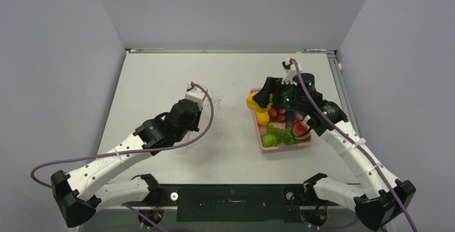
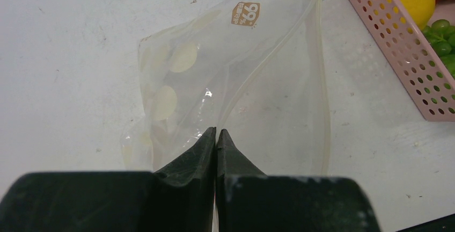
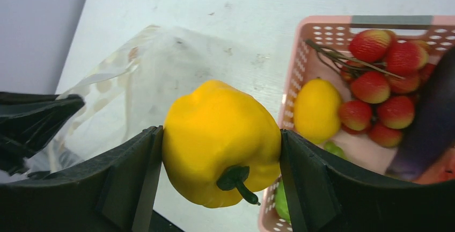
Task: Place the food in the zip-top bag and seal the zipper
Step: Place the fake vegetable in the zipper food storage bag.
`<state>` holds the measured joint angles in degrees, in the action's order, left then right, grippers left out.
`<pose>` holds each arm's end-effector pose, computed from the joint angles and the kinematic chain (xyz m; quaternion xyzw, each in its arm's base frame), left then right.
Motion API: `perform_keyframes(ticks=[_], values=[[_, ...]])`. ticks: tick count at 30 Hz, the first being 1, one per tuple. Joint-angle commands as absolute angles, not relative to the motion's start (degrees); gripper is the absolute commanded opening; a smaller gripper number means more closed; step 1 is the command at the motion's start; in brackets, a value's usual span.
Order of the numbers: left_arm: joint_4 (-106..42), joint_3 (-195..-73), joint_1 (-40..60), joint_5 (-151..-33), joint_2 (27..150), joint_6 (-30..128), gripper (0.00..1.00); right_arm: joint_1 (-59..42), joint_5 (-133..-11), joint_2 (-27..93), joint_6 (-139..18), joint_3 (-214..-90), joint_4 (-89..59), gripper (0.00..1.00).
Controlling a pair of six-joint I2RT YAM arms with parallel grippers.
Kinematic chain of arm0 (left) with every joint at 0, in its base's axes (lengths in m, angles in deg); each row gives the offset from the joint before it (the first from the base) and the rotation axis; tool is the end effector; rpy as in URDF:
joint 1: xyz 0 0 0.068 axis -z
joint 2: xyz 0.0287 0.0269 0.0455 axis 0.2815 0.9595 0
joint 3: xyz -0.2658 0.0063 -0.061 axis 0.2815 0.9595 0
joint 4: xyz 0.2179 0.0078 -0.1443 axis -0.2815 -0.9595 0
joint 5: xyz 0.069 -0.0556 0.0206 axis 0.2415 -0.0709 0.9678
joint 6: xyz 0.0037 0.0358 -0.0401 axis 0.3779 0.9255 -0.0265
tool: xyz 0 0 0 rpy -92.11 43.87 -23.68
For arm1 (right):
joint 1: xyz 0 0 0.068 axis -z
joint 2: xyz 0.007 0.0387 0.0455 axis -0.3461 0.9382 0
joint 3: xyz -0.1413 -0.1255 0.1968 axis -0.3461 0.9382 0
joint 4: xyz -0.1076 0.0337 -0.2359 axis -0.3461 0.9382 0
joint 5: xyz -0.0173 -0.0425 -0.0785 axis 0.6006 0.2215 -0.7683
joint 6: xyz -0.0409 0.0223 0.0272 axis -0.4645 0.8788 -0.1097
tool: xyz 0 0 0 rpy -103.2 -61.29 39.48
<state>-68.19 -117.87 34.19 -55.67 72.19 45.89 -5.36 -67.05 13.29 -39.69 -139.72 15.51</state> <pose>0.1498 -0.1555 0.3231 0.1635 0.8596 -0.0488 0.4817 0.2053 0.1073 0.3606 -0.0415 0.8582 0.3134 0.4045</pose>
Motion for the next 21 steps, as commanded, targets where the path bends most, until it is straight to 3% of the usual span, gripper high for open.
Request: perform_keyframes(ticks=[1,7,21], values=[[-66.1,-118.2,34.3,-55.1,70.9,46.0,0.00,-11.4,-66.6,14.4,-35.7,-143.3,11.1,0.43],[-66.2,-118.0,34.2,-54.8,70.6,45.9,0.00,-21.9,-70.6,17.9,-34.9,-145.8,8.3,0.44],[-65.9,-117.9,34.1,-55.6,70.0,45.7,0.00,-34.5,-76.5,27.9,-34.3,-150.0,4.0,0.43]])
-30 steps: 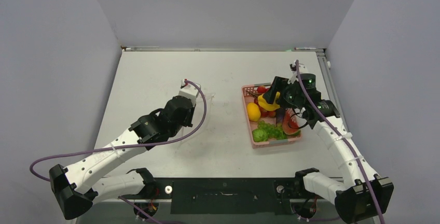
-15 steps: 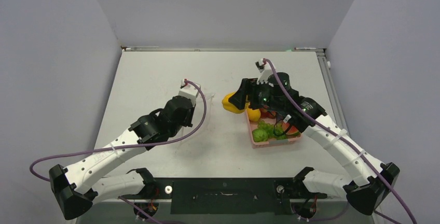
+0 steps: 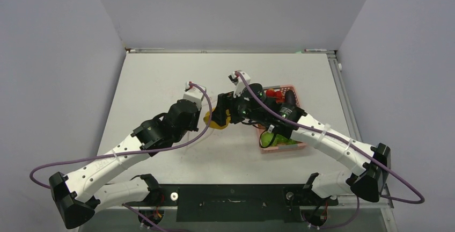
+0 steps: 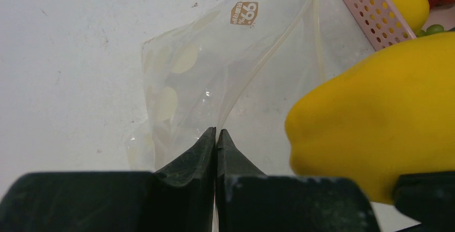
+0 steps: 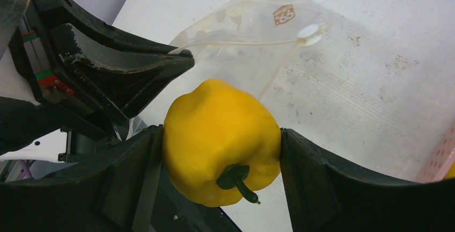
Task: Place the food in the zip-top bag and seal the zipper
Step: Place the fake vegetable in the zipper food storage bag.
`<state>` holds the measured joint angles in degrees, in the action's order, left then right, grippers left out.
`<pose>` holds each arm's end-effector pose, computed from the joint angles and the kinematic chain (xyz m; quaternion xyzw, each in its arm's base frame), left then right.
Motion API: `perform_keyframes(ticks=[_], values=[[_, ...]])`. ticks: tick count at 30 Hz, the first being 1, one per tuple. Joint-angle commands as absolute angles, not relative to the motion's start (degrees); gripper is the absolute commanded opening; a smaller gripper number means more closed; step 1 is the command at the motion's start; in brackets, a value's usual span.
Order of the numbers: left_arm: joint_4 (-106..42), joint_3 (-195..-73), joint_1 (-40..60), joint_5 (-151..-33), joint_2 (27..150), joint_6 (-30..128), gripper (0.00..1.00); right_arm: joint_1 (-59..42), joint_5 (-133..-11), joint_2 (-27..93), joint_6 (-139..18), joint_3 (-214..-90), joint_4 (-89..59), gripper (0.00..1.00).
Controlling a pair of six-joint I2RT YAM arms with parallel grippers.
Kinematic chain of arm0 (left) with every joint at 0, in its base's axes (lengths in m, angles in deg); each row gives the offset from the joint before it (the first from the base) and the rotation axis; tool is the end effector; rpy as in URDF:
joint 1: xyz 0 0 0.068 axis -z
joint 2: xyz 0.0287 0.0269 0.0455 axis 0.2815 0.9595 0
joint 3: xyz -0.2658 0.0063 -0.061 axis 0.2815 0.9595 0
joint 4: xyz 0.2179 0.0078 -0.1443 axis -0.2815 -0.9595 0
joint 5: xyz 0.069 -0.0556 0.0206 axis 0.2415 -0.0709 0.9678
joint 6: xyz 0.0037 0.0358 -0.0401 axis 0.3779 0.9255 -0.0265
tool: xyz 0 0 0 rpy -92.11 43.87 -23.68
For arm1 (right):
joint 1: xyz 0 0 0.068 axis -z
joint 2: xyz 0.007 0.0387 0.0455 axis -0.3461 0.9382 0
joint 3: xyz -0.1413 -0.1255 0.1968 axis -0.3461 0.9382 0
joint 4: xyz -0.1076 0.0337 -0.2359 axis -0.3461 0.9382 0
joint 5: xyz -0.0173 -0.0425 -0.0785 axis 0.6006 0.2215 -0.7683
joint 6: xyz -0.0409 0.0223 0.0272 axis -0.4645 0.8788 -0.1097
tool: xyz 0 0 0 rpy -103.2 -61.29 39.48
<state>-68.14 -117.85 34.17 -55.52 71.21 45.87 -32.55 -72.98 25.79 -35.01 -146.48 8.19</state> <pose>0.1476 -0.1526 0.3264 0.1595 0.8565 -0.0527 0.4881 0.1732 0.2355 0.3600 -0.1827 0.8350 0.3889 0.3437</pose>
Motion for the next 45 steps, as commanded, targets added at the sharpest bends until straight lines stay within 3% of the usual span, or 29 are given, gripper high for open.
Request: perform_keyframes(ticks=[1,16,24,27,35,45], values=[[-65.8,-117.9,34.1,-55.8,70.0,45.7,0.00,-34.9,-76.9,28.5,-34.3,-150.3,3.7,0.43],[-64.7,-117.5,34.0,-57.7,68.5,45.5,0.00,-38.8,-86.5,37.1,-33.5,-152.6,4.0,0.46],[-64.1,-117.1,33.9,-58.9,67.5,45.4,0.00,-39.7,-89.9,38.6,-32.5,-153.1,4.9,0.61],[-63.8,-117.0,33.8,-59.1,67.4,45.4,0.00,-39.8,-90.0,38.6,-32.3,-153.2,4.8,0.75],[-64.0,-117.1,33.4,-59.3,68.1,45.1,0.00,-39.8,-90.3,37.3,-32.2,-152.7,4.1,0.99],[-63.9,-117.1,32.9,-59.6,68.1,44.9,0.00,-39.8,-91.6,34.2,-32.5,-152.0,5.1,1.00]])
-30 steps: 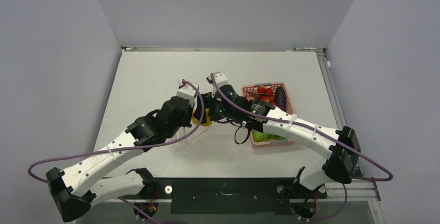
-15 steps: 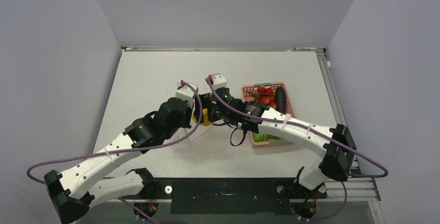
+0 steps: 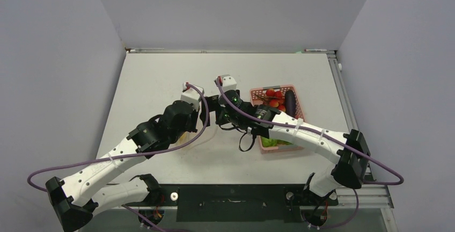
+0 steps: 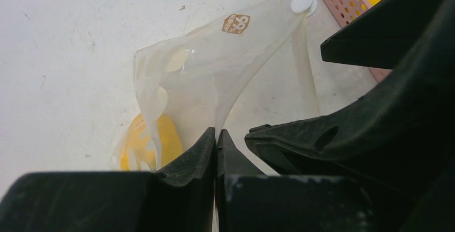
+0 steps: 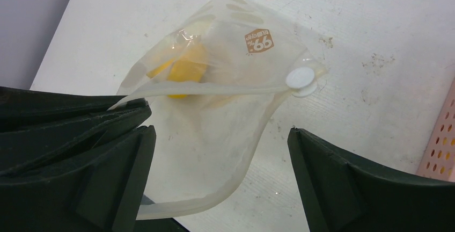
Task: Place the food in the zip-top bag and seal the zipper
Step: Place the fake vegetable in the zipper food storage bag, then pick up the fake fruit from the bin.
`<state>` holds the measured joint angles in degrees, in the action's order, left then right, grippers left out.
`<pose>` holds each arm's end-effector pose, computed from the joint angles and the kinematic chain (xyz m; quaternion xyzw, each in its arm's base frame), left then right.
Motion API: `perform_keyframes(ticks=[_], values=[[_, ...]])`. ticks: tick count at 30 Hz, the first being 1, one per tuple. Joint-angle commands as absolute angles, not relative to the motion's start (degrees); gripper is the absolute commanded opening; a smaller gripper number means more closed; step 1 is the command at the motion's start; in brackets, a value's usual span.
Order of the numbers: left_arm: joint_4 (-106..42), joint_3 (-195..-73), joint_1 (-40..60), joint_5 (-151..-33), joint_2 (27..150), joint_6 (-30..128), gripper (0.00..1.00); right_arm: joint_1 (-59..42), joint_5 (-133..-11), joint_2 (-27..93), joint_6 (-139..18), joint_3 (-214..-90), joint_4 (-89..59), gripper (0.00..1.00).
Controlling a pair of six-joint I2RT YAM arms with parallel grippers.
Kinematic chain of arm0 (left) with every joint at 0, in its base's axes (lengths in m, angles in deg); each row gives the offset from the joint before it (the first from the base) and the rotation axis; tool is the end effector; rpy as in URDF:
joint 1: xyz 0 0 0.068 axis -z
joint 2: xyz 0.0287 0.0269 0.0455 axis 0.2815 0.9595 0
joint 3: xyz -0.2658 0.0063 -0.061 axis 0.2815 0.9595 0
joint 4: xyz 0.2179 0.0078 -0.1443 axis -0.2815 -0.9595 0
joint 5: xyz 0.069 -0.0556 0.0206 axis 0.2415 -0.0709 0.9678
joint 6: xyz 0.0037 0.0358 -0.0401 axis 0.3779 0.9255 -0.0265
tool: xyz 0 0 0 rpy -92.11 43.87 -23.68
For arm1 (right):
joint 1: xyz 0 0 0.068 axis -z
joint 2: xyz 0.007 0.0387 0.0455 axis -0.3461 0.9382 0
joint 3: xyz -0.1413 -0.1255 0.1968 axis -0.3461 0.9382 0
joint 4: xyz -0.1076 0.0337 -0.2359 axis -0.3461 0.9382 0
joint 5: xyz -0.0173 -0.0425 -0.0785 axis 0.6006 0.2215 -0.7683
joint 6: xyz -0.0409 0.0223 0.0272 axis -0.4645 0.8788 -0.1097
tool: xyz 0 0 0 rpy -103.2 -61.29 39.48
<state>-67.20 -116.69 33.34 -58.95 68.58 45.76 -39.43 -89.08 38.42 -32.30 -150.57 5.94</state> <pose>0.1431 -0.1454 0.3291 0.1602 0.8518 -0.0847 0.4915 0.1800 0.2968 0.3222 -0.1512 0.8679 0.2981 0.3674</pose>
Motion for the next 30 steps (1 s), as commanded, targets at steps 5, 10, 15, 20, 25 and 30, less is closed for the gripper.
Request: perform_keyframes(ticks=[5,10,15,20,25,30], values=[[-63.8,-117.1,32.8,-59.6,68.0,44.9,0.00,-39.7,-94.5,31.5,-32.8,-151.3,7.3,1.00],[-63.7,-117.0,32.6,-59.5,68.0,44.8,0.00,-39.5,-98.2,27.5,-32.8,-149.8,10.1,1.00],[-63.5,-117.0,32.4,-59.6,68.1,44.8,0.00,-38.0,-101.5,22.8,-32.5,-147.6,12.9,1.00],[-63.5,-116.9,32.2,-59.8,68.5,44.8,0.00,-35.6,-104.4,19.2,-32.3,-146.4,17.1,0.98],[-63.5,-116.9,32.1,-59.8,68.8,44.8,0.00,-30.8,-105.3,17.3,-31.5,-145.6,22.8,0.96],[-63.5,-116.9,32.0,-59.8,68.9,44.8,0.00,-27.9,-108.6,16.2,-30.9,-144.7,28.8,0.95]])
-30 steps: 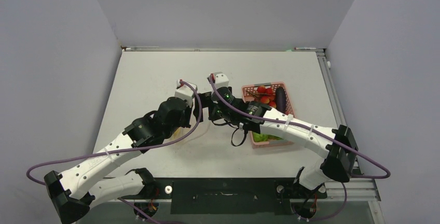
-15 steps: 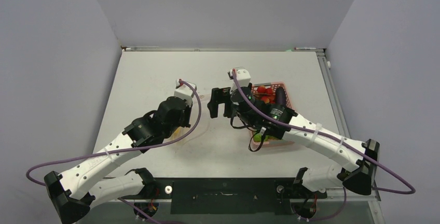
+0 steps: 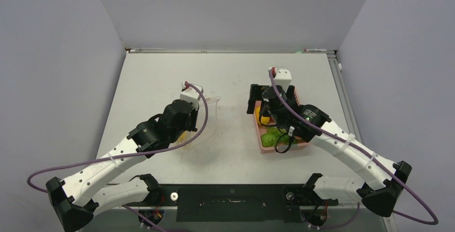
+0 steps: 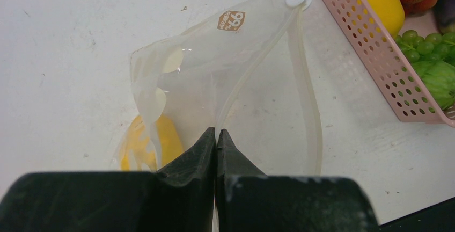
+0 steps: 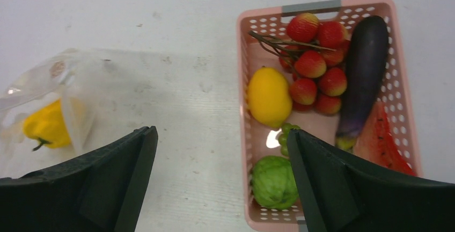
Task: Place the food in the zip-top bag and seal the zipper
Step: Pick up the fake fruit from the bin.
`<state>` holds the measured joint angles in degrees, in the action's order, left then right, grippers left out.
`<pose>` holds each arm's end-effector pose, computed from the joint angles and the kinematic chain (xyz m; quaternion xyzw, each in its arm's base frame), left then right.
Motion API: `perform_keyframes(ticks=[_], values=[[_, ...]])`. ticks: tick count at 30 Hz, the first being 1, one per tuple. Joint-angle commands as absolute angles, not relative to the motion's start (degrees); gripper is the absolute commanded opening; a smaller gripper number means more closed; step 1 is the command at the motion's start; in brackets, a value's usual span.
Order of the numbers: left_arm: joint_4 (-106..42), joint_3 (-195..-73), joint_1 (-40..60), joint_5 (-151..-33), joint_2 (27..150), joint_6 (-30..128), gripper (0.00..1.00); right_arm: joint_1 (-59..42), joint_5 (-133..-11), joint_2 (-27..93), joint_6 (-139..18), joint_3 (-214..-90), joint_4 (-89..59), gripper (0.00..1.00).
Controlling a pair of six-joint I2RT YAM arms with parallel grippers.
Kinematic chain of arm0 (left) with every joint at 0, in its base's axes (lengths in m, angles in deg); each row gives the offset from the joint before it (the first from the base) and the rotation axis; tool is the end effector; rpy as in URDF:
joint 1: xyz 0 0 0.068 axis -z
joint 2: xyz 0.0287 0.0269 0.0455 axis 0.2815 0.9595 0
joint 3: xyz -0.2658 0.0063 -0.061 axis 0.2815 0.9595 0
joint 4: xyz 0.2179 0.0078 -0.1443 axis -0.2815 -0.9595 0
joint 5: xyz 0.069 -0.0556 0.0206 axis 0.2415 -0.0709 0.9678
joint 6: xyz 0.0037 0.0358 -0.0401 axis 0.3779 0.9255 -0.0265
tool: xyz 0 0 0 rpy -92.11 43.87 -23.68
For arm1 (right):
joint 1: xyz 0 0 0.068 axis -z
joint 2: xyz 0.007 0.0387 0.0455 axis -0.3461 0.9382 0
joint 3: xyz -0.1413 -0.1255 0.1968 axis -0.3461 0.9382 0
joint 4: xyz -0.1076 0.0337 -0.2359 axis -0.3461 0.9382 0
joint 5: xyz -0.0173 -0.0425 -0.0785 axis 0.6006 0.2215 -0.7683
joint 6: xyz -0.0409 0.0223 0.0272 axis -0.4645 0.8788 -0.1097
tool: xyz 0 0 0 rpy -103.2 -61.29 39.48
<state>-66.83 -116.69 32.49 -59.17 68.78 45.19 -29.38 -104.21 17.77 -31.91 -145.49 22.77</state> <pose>0.1459 -0.1443 0.3290 0.1502 0.8533 -0.0859 0.4920 0.1669 0.1739 0.3668 -0.0113 0.8737 0.1680 0.4564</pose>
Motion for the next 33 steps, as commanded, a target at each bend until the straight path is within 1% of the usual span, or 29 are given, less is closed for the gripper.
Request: perform_keyframes(ticks=[1,14,19,30,33], values=[[-63.5,-117.0,32.0,-59.8,69.0,44.8,0.00,-27.6,-109.3,16.2,-30.8,-144.5,29.7,0.95],[-63.5,-117.0,31.9,-60.1,68.8,44.9,0.00,-19.3,-111.7,18.4,-26.3,-139.8,41.6,0.89],[-63.5,-117.0,31.9,-60.2,68.6,45.0,0.00,-17.1,-112.6,17.2,-24.2,-137.3,44.5,0.87],[-63.4,-117.1,31.9,-61.2,68.7,44.9,0.00,-7.6,-110.0,13.9,-24.8,-130.7,43.3,0.83],[-63.5,-117.2,31.9,-61.2,68.9,44.9,0.00,-3.9,-106.3,13.5,-27.3,-129.1,40.4,0.82]])
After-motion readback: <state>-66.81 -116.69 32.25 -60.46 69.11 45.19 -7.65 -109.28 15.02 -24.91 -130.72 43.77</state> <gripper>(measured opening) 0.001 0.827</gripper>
